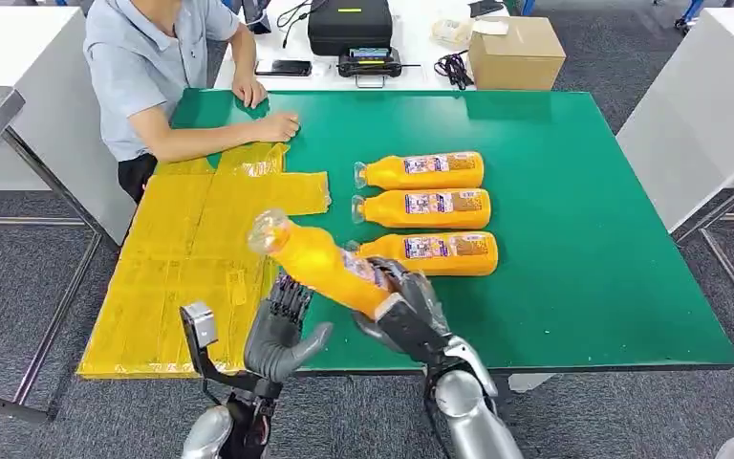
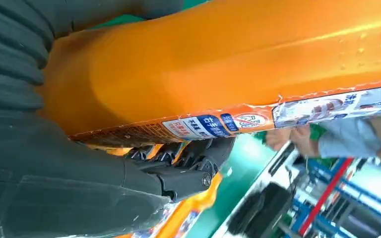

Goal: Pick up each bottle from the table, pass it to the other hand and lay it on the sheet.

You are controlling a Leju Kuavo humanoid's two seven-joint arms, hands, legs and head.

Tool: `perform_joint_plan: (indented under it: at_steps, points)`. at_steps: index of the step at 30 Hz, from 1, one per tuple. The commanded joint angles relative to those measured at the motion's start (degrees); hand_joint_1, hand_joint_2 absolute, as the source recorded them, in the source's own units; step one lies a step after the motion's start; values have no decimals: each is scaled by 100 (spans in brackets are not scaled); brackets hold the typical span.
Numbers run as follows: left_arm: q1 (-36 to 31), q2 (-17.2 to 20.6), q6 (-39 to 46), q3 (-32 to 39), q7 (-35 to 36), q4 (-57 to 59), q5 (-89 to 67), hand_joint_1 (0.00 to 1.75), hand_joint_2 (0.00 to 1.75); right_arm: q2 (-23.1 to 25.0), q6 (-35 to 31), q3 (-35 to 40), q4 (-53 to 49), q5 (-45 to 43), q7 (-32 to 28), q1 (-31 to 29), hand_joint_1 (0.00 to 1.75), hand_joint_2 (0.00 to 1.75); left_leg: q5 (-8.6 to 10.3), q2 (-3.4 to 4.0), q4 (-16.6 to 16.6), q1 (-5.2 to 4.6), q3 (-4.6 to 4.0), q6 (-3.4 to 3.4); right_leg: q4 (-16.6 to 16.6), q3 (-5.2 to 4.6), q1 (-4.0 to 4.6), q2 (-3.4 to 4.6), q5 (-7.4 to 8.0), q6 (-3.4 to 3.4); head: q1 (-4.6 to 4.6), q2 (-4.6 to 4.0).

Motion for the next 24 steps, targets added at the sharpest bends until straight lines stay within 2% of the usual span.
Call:
perform_joint_plan:
  at_steps: [1, 5, 7, 12, 14, 17, 20, 21, 22, 23, 24]
  points:
    - [-651, -104, 214, 16, -179, 1025, 295, 0, 175, -55, -105, 614, 915, 94, -53, -491, 157, 175, -6, 5, -2, 8, 23, -11, -6, 25, 9, 1, -3, -14, 0, 0]
    - [-797, -99, 310, 44, -275, 1153, 331, 0, 175, -47, -174, 768, 980, 128, -76, -510, 157, 175, -2, -2, -3, 8, 17, -10, -6, 20, 9, -6, -2, -12, 2, 0]
    - [-891, -102, 411, 50, -358, 1237, 375, 0, 175, -68, -183, 890, 998, 110, -93, -510, 152, 175, -1, -1, -3, 4, 10, -7, -5, 11, 4, -4, -1, -9, 0, 0]
    - [-1105, -102, 573, 29, -519, 1428, 582, 0, 175, -95, -206, 1130, 1153, -46, -191, -549, 166, 175, -2, 0, -2, 6, 11, -7, -4, 13, 6, -3, -2, -10, 0, 0]
    - [-1117, -75, 593, 30, -580, 1423, 725, 0, 175, -85, -153, 1217, 1201, -209, -263, -553, 155, 175, -1, -5, -3, 7, 13, -8, -6, 17, 7, -8, -2, -10, 2, 0]
    - [-994, 3, 584, 31, -629, 1217, 777, 0, 175, -58, -140, 1294, 1257, -284, -257, -583, 150, 175, -4, 2, -2, 7, 14, -10, -4, 16, 7, -2, -3, -12, 2, 0]
    - [-613, 123, 442, 67, -734, 637, 835, 0, 175, 40, -132, 1322, 1236, -413, -167, -535, 143, 175, -7, 9, -2, 6, 16, -10, -3, 16, 7, 5, -4, -12, 0, 0]
    - [-529, 155, 389, 68, -743, 516, 840, 7, 175, 46, -143, 1328, 1224, -430, -147, -513, 138, 175, -6, 16, -4, 6, 13, -9, -4, 11, 7, 13, -1, -10, 0, 0]
    - [-471, 165, 375, 69, -743, 434, 840, 61, 175, 43, -146, 1342, 1215, -431, -142, -494, 134, 175, -5, 15, -4, 3, 8, -7, -3, 7, 4, 13, -1, -9, 0, 0]
    - [-413, 167, 348, 77, -727, 338, 838, 175, 175, 27, -163, 1346, 1198, -461, -116, -476, 131, 175, -11, 20, -5, 7, 20, -12, -4, 19, 8, 17, -5, -14, 0, 0]
    - [-393, 171, 325, 72, -719, 310, 829, 175, 175, 15, -170, 1329, 1201, -487, -100, -456, 131, 175, -8, 15, -4, 6, 13, -9, -4, 14, 7, 12, -3, -11, 0, 0]
